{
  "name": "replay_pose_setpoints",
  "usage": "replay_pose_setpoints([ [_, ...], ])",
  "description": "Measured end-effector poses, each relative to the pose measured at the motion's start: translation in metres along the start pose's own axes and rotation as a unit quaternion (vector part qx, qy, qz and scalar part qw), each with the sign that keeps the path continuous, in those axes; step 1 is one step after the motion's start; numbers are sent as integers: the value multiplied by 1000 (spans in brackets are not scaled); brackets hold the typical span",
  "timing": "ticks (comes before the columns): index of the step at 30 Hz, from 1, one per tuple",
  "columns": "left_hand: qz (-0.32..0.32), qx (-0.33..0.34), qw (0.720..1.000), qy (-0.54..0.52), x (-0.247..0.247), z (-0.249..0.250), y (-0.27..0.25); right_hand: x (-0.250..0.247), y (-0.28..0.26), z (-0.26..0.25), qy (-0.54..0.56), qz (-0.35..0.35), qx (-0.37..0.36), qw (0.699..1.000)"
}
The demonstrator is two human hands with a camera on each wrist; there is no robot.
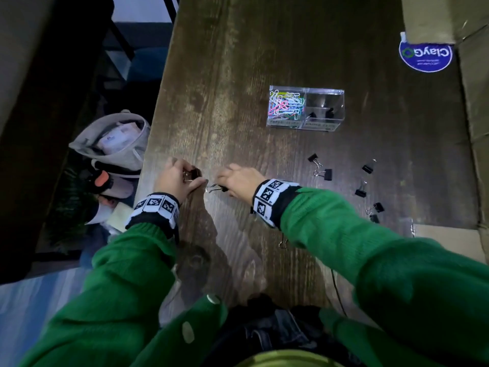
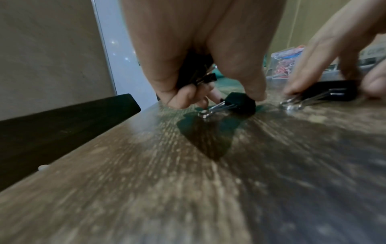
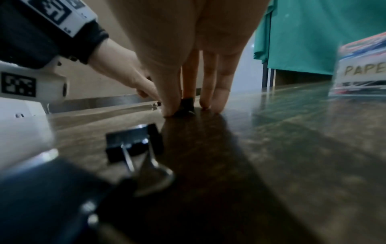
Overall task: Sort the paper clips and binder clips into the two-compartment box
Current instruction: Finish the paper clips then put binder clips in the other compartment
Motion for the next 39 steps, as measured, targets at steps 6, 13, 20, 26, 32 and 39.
replay_pose_setpoints([
  [6, -13, 2, 998, -68, 17, 12, 0, -11, -37, 46, 186, 77, 126, 971],
  [13, -15, 6, 996, -84, 19, 35, -1, 4, -76, 23, 171, 12, 148, 974],
  [20, -40, 55, 996, -64, 29, 58, -1, 29, -73, 29, 117, -69, 164, 977],
  [26, -52, 41, 994, -83, 25, 82, 6, -96, -98, 150, 101, 197, 345, 912],
  [32, -101, 76, 976, -180, 24, 159, 40, -128, -95, 216, 143, 195, 383, 892],
  [39, -51, 190, 976, -88, 8, 285, 90, -117, -141, 219, 229, 314, 382, 838],
])
Point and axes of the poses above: each hand's wrist, its own y-axis towards the middle knuckle, its own x-axis out of the palm, z = x × y, the point moved 8 cm from there along y, towards the middle knuckle, and after that the axes turned 4 degrees about y, right-handed, at the moved point
